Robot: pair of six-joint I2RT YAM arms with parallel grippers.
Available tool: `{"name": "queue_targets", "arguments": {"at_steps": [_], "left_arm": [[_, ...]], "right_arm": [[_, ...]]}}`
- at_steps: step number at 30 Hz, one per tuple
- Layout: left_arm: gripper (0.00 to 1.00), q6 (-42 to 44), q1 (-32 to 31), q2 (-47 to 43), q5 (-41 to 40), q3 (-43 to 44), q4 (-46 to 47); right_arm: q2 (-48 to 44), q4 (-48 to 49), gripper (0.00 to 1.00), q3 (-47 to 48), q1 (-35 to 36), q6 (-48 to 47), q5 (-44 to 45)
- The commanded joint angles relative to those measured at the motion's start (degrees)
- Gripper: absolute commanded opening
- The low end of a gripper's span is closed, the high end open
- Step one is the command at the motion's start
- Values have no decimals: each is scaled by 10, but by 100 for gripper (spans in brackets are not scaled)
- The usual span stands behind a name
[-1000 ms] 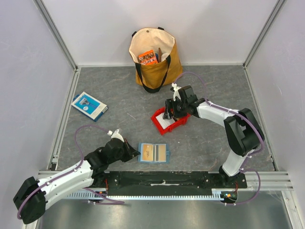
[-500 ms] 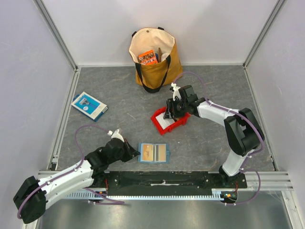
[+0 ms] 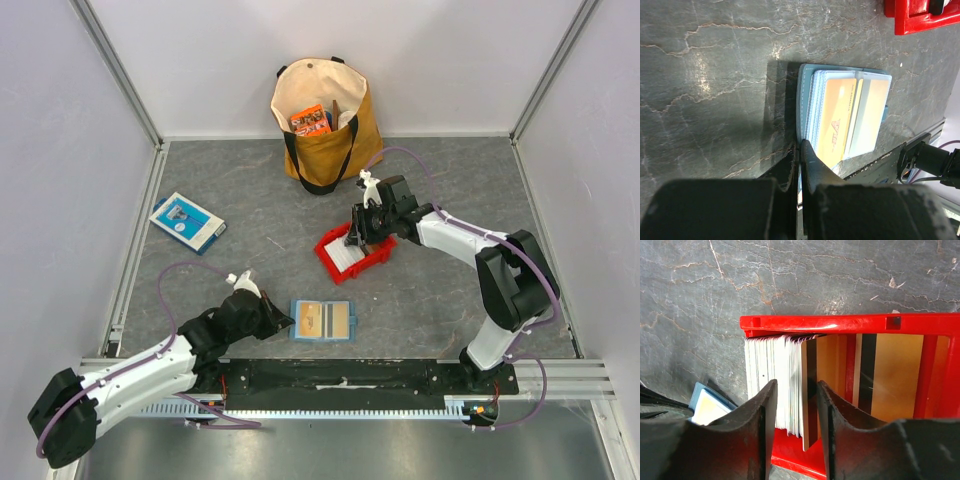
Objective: Put the credit cards into the card holder
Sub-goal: Pick up the credit card from the storage box.
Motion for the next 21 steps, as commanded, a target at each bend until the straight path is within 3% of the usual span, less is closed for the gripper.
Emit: {"name": "queue_targets", "arguments": {"at_steps": [1, 10, 21], "left_arm": [[2, 9, -1, 5, -10, 18, 26], [2, 10, -1, 8, -11, 19, 29], [2, 9, -1, 16, -8, 18, 37]], "right_arm": [[-16, -1, 40, 25, 0, -5, -18], [-14, -1, 12, 26, -7, -3, -11], [2, -24, 1, 33, 1, -16, 83]]}}
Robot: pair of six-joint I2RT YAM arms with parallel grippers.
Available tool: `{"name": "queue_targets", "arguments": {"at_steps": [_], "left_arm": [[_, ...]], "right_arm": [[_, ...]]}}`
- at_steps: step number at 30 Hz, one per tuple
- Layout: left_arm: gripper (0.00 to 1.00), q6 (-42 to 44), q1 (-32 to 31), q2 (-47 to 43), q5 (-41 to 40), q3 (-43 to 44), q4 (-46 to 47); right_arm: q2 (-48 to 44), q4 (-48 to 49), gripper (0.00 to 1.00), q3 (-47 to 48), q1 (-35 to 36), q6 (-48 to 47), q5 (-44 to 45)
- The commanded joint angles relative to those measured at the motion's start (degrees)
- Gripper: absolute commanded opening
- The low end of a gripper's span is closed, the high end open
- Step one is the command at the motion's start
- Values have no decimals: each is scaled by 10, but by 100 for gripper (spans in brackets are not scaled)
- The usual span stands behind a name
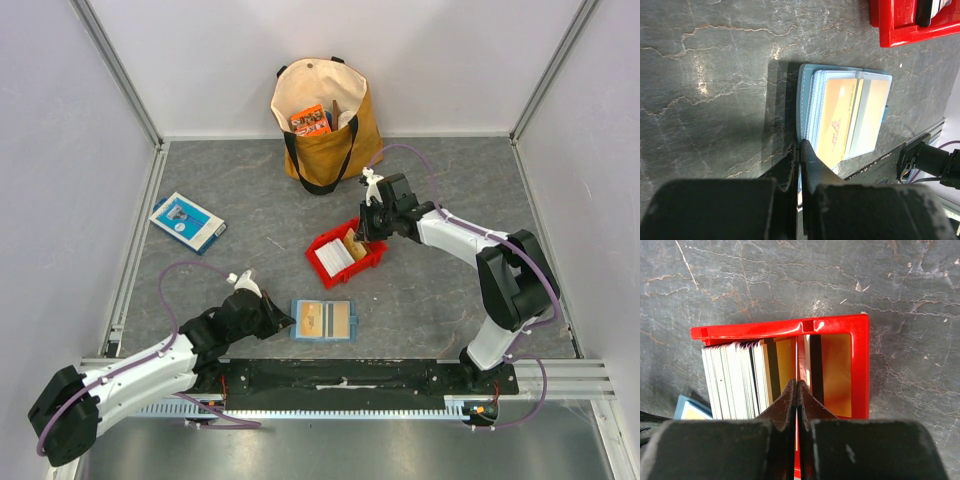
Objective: Put the credit cards into the card holder
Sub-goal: Pick up the credit card from the storage box.
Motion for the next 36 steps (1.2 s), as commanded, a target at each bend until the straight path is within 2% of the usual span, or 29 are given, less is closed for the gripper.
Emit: {"name": "queue_targets", "arguments": {"at_steps": [1, 10, 13, 19, 21, 23, 27, 33, 36], "left_arm": [[2, 9, -1, 8, -9, 18, 25], [2, 11, -1, 12, -7, 20, 29], [2, 11, -1, 12, -8, 19, 29], [2, 11, -1, 16, -6, 20, 31], [2, 12, -1, 16, -5, 20, 31], [2, 12, -1, 15, -5, 20, 31], [2, 10, -1, 14, -6, 18, 32], [2, 10, 0, 16, -6, 18, 32], [2, 11, -1, 17, -7, 18, 33]], "right_arm": [[4, -13, 0, 26, 14, -15, 45], [22, -31, 5, 34, 98, -13, 226], [24, -28, 8, 31, 114, -16, 251], [28, -28, 23, 30, 124, -12, 259], [30, -28, 25, 32, 124, -13, 259], [31, -29, 23, 34, 123, -16, 259], [23, -36, 0, 39, 125, -30, 260], [-12, -53, 0, 57, 136, -35, 304], [-13, -75, 0, 76, 161, -34, 362]]}}
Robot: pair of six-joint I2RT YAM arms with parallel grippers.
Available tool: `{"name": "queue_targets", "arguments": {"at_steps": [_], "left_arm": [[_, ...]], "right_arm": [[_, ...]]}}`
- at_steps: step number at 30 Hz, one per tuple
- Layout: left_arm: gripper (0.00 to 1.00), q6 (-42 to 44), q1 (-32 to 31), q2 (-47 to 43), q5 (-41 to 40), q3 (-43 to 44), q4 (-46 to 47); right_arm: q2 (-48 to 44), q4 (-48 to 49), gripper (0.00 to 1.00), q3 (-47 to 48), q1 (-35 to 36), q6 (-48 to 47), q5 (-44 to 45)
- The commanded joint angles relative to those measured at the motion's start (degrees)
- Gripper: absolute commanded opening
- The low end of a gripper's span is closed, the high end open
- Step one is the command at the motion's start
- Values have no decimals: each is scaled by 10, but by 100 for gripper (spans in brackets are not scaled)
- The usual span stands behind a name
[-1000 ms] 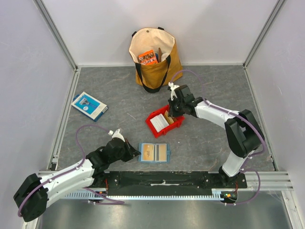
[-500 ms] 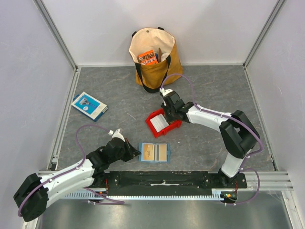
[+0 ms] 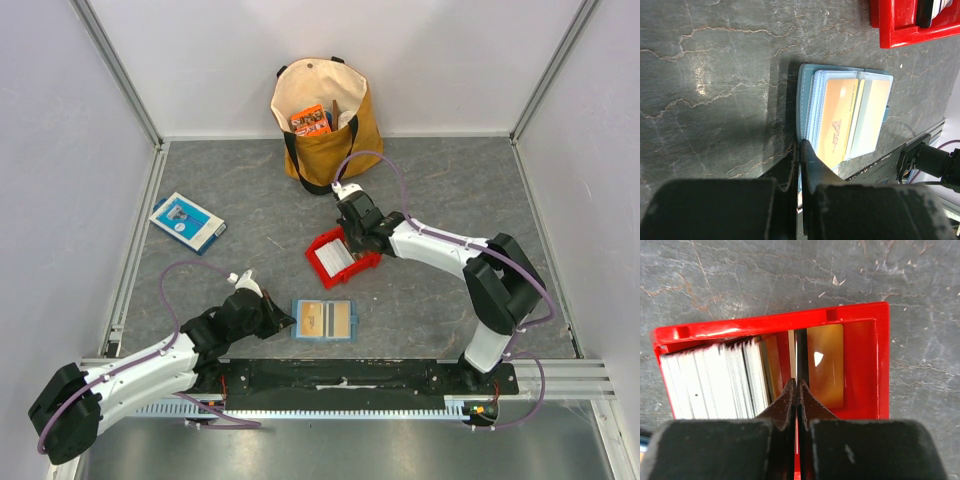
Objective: Put the credit cards into the card holder
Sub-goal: Pick up the credit card from the storage box.
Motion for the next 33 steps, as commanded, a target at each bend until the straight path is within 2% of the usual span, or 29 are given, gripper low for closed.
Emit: {"name": "queue_targets", "arguments": {"at_steps": [1, 11, 20, 33], "left_arm": [[2, 10, -1, 4, -8, 18, 21], [2, 10, -1, -2, -8, 17, 17], [2, 10, -1, -2, -8, 18, 15], [2, 12, -1, -2, -6, 20, 15]], "right_arm": [[-27, -32, 0, 53, 36, -8, 92], [-10, -59, 0, 65, 68, 49, 229], [-5, -72, 0, 67, 78, 94, 273], [25, -156, 0, 117, 131, 219, 452]]}}
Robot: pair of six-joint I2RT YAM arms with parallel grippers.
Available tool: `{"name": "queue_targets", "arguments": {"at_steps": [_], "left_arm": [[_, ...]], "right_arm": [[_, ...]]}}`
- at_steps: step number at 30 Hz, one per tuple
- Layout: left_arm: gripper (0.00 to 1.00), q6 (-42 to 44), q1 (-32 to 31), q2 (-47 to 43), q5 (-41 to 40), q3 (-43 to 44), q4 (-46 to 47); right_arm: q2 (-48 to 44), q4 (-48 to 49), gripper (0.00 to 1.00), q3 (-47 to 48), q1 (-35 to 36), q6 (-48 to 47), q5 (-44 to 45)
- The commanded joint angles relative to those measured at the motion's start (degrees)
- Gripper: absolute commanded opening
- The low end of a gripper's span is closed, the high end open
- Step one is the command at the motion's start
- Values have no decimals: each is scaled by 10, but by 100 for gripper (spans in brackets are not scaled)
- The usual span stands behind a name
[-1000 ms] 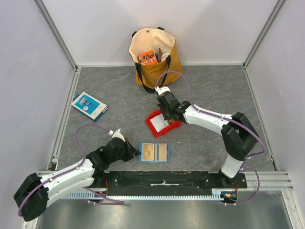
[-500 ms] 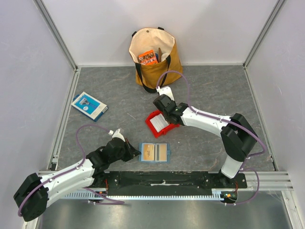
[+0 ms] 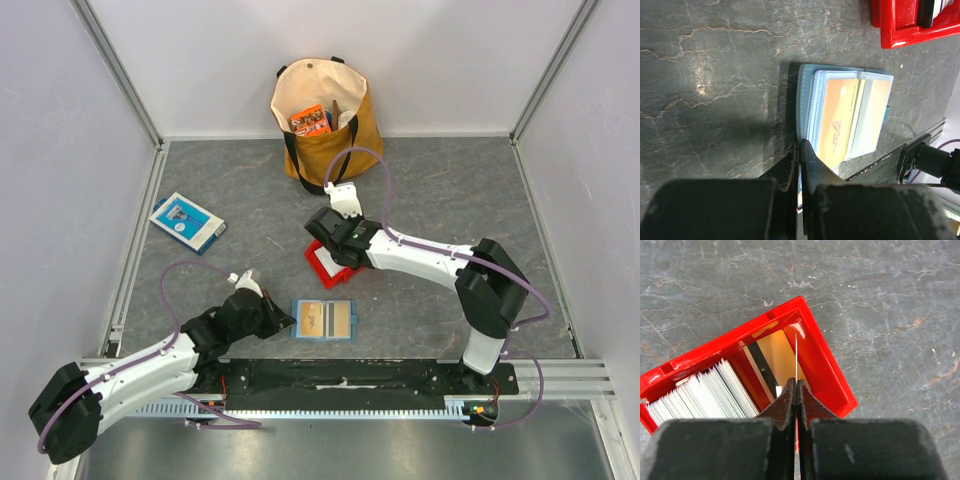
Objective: Put the credit cards into the card holder
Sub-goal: Pick up the credit card from the storage box.
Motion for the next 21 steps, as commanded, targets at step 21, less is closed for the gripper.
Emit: {"name": "queue_targets", "arguments": {"at_steps": [21], "left_arm": [[2, 14, -1, -8, 11, 17, 27]], "right_arm": [[-180, 37, 0, -85, 83, 186, -155]]}}
